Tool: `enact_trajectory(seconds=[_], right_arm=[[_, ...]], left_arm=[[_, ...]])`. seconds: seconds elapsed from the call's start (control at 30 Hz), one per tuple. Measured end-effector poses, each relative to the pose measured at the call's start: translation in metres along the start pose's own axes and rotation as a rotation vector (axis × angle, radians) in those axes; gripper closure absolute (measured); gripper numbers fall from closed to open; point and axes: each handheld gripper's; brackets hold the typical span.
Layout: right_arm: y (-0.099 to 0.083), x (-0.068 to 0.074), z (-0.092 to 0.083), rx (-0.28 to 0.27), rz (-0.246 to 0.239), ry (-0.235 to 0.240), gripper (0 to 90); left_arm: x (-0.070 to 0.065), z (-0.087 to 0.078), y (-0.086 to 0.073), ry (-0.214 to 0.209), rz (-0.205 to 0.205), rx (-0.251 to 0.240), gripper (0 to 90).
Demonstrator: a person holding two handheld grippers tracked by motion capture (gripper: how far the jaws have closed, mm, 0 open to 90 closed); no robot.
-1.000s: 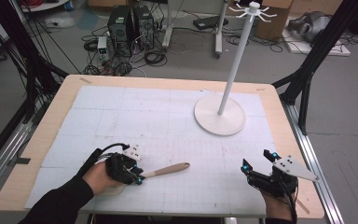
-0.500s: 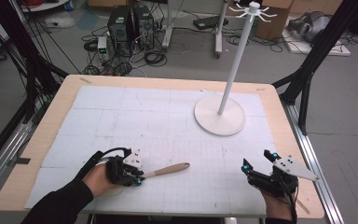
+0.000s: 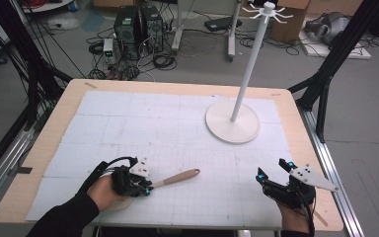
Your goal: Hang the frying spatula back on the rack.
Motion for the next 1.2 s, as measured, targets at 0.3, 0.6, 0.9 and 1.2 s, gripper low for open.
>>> enact_trajectory(seconds=[0.3,0.6,0.9,1.2], right_arm=[[-0.001,0.0,0.001,0.005,-0.005,0.002,20.3],[-0.002,0.001,0.004,0.014,-0.005,0.006,20.3],[0.0,0.009,0.014,0.027,-0.001,0.05,17.2],[0.005,0.032,0.03,0.07,-0.048,0.157,16.7]], left_arm=[[0.002,-0.005,0.001,0.056,-0.051,-0.064,77.8],[0.01,-0.031,-0.001,0.17,-0.162,-0.271,77.7],[0.006,-0.043,0.002,0.279,-0.232,-0.467,77.6],[-0.004,-0.049,0.004,0.317,-0.236,-0.559,77.6]])
Point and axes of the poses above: each handheld gripper's, and its own axes: z roughly forward along the jaws, y roughly out of its top, x roughly to its left, and after that the axes turned 10 degrees about z, right-handed
